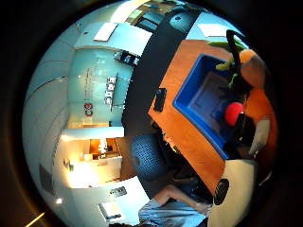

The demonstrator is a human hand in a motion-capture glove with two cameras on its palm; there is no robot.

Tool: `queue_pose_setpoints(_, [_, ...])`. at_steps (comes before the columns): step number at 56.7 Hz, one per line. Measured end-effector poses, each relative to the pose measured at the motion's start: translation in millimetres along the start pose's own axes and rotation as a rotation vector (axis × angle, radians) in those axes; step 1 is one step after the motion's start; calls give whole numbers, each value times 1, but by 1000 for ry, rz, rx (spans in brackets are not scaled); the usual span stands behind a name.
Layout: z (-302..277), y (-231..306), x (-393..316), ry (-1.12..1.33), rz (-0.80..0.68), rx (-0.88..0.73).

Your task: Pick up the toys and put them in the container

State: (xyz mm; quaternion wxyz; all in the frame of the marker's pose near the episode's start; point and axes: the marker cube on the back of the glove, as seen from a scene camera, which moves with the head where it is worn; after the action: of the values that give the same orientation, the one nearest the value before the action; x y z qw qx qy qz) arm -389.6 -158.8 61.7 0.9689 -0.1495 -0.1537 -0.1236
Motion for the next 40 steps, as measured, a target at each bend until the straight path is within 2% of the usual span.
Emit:
queue_pose_setpoints(7, [24, -12, 0, -45, 19, -78])
queue_pose_setpoints(17, [34, -10, 28, -10, 12, -95])
queue_pose_setpoints(40, [-41, 73, 121, 239, 103, -28])
